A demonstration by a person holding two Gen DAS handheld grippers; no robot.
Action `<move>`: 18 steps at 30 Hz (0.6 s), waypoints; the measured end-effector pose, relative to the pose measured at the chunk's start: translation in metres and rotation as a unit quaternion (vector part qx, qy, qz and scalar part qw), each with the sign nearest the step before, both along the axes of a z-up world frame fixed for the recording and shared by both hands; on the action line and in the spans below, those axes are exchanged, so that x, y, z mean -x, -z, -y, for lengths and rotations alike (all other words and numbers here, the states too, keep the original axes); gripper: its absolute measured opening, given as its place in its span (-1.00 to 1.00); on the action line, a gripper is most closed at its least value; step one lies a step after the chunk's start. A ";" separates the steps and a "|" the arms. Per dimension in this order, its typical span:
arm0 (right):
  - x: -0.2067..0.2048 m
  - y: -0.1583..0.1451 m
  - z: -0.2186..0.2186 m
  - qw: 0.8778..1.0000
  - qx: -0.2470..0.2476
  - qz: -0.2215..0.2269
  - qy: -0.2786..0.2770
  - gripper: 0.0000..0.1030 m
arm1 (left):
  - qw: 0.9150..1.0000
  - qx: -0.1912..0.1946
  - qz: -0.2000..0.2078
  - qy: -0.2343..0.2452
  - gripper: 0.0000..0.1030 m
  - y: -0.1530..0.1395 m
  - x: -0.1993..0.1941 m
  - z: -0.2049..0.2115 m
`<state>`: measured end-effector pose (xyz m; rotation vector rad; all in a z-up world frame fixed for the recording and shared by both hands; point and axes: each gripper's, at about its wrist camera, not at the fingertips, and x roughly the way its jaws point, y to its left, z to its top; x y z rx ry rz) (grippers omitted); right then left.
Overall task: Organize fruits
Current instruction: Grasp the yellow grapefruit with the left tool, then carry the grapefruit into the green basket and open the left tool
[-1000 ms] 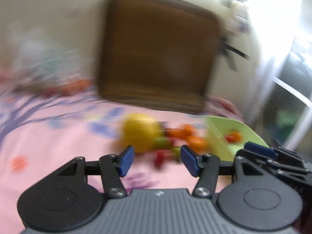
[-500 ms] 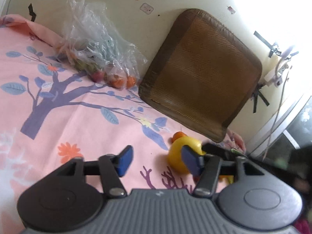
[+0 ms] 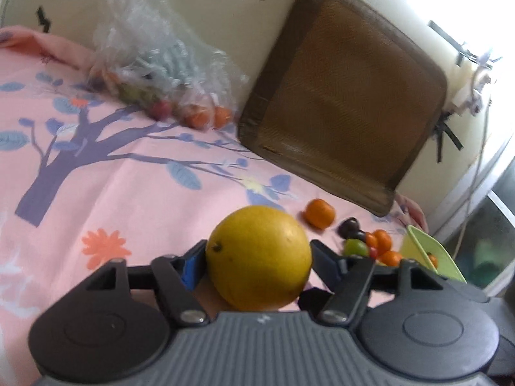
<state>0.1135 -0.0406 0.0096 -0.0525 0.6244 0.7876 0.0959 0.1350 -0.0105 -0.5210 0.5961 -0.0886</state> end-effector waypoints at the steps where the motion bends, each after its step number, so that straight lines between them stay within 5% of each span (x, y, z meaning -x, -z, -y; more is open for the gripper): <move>1: 0.000 0.000 -0.003 1.000 0.000 0.012 -0.005 0.12 | 1.000 0.004 0.001 -0.004 0.22 0.001 0.000 -0.004; 4: -0.003 -0.001 -0.017 0.999 0.014 0.047 -0.018 0.34 | 1.000 0.016 0.002 -0.012 0.21 0.003 0.000 -0.011; 9: -0.005 -0.007 -0.023 0.997 0.015 0.046 -0.053 0.34 | 1.000 -0.014 0.002 0.002 0.21 -0.002 0.011 -0.002; 18: 0.035 0.003 -0.023 0.990 0.068 0.091 -0.088 0.38 | 0.989 -0.081 0.001 0.124 0.21 -0.011 0.034 0.059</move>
